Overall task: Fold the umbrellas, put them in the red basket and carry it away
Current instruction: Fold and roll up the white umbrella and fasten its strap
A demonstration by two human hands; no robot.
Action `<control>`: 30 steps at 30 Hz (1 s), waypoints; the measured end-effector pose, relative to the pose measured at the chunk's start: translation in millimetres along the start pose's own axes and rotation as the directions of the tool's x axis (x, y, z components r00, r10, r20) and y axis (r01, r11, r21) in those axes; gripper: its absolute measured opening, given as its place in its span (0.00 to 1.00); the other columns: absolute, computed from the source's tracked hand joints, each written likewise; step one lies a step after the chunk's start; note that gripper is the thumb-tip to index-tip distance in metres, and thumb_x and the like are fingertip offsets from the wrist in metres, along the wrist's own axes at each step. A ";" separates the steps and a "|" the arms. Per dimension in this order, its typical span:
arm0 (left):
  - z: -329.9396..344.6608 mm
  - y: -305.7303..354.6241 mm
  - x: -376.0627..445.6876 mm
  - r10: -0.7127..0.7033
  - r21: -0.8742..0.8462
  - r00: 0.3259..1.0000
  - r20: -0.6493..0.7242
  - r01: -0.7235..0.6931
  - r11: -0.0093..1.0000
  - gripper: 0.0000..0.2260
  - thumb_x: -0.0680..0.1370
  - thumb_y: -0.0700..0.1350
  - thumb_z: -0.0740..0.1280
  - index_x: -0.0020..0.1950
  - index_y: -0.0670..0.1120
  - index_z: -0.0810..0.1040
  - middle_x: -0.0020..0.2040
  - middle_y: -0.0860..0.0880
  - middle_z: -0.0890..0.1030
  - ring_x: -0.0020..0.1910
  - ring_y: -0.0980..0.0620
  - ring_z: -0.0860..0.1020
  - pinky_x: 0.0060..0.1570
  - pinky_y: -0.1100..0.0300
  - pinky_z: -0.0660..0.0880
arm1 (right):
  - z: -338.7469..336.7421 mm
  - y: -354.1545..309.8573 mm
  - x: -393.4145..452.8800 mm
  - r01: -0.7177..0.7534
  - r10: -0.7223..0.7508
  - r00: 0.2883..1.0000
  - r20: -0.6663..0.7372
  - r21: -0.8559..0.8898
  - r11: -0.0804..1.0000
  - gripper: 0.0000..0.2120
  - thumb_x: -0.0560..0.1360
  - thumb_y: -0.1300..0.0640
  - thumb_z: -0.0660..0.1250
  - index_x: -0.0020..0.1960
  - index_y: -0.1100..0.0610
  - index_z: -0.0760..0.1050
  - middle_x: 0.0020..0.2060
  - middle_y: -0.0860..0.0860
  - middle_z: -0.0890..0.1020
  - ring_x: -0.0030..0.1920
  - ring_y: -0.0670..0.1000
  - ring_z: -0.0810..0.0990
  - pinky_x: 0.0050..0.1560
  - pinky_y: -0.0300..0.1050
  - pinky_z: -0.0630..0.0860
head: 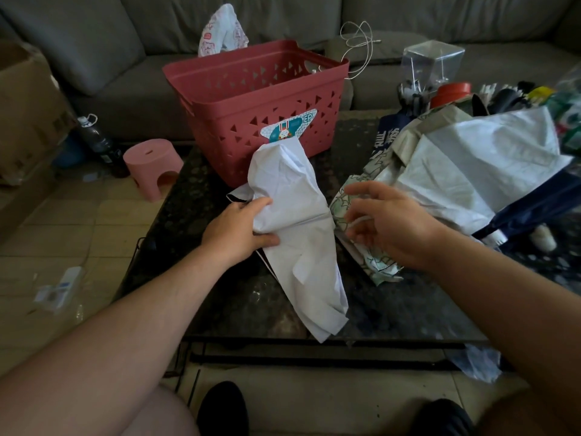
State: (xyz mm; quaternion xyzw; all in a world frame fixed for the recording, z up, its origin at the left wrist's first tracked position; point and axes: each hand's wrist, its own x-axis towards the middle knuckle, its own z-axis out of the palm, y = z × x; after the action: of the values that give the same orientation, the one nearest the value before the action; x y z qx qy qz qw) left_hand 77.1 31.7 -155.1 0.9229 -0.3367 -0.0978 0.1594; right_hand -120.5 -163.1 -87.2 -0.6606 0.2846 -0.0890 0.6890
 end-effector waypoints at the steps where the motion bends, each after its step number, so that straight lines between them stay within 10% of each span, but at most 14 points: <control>1: -0.4 0.3 0.4 0.009 -0.008 1.000 -0.007 -0.009 1.000 0.37 0.72 0.65 0.77 0.78 0.66 0.66 0.74 0.47 0.73 0.70 0.42 0.73 0.64 0.48 0.73 | -1.2 -2.8 -1.0 0.045 -0.046 0.999 -0.015 -0.064 0.997 0.11 0.83 0.63 0.63 0.61 0.54 0.79 0.42 0.57 0.79 0.35 0.54 0.79 0.36 0.47 0.74; 6: 0.2 2.8 -1.0 -0.010 -0.050 0.999 -0.032 0.008 0.999 0.32 0.72 0.64 0.77 0.74 0.65 0.72 0.69 0.52 0.79 0.65 0.45 0.77 0.61 0.49 0.77 | 9.8 -4.3 -4.4 0.274 -0.302 0.953 -0.019 -0.368 0.888 0.09 0.82 0.62 0.67 0.57 0.52 0.83 0.38 0.49 0.81 0.34 0.48 0.77 0.38 0.44 0.76; 9: -6.8 3.8 -6.0 0.016 -0.073 1.000 -0.008 -0.016 0.997 0.32 0.70 0.63 0.79 0.72 0.65 0.74 0.67 0.54 0.80 0.64 0.47 0.79 0.61 0.49 0.77 | 23.1 6.3 2.4 0.468 -0.517 0.843 0.150 -0.679 0.566 0.13 0.80 0.59 0.69 0.63 0.49 0.82 0.54 0.45 0.83 0.50 0.42 0.81 0.52 0.32 0.75; 13: -20.7 8.8 -17.4 0.144 0.034 0.990 -0.004 -0.143 0.989 0.31 0.67 0.64 0.80 0.69 0.66 0.76 0.61 0.56 0.83 0.61 0.49 0.81 0.56 0.50 0.79 | 41.5 27.1 22.2 0.552 -0.458 0.780 0.427 -0.813 0.184 0.30 0.78 0.53 0.70 0.78 0.57 0.69 0.75 0.55 0.72 0.74 0.58 0.69 0.75 0.53 0.68; 17: -35.5 21.6 -29.1 0.332 0.309 0.932 -0.148 -0.276 0.910 0.27 0.67 0.65 0.78 0.64 0.63 0.78 0.50 0.53 0.82 0.53 0.46 0.80 0.50 0.52 0.74 | 57.3 42.9 40.8 0.454 -0.296 0.872 0.391 -0.870 0.191 0.47 0.74 0.43 0.71 0.84 0.54 0.51 0.80 0.53 0.61 0.76 0.61 0.62 0.75 0.61 0.66; 21: -44.7 33.3 -37.1 0.573 0.536 0.785 -0.234 -0.388 0.750 0.23 0.67 0.64 0.78 0.61 0.61 0.81 0.44 0.54 0.80 0.49 0.47 0.76 0.46 0.53 0.62 | 71.4 41.6 42.1 0.351 -0.328 0.906 0.268 -0.909 0.227 0.51 0.69 0.31 0.71 0.82 0.48 0.51 0.70 0.48 0.75 0.66 0.62 0.71 0.63 0.65 0.72; 30: -49.2 34.7 -48.9 0.581 0.287 0.676 -0.454 -0.507 0.813 0.20 0.70 0.47 0.78 0.62 0.57 0.85 0.61 0.51 0.78 0.63 0.43 0.72 0.62 0.47 0.69 | 71.7 37.5 41.6 0.373 -0.419 0.892 0.169 -0.798 0.473 0.31 0.69 0.44 0.74 0.70 0.46 0.71 0.45 0.50 0.84 0.47 0.59 0.83 0.45 0.54 0.80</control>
State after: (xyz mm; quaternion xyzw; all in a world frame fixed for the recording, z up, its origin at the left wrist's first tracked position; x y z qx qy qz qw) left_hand 33.9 49.8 -93.2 0.7794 -0.5458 0.2313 0.2026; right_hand -59.3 -118.0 -137.1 -0.9461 0.1495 -0.1214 0.2604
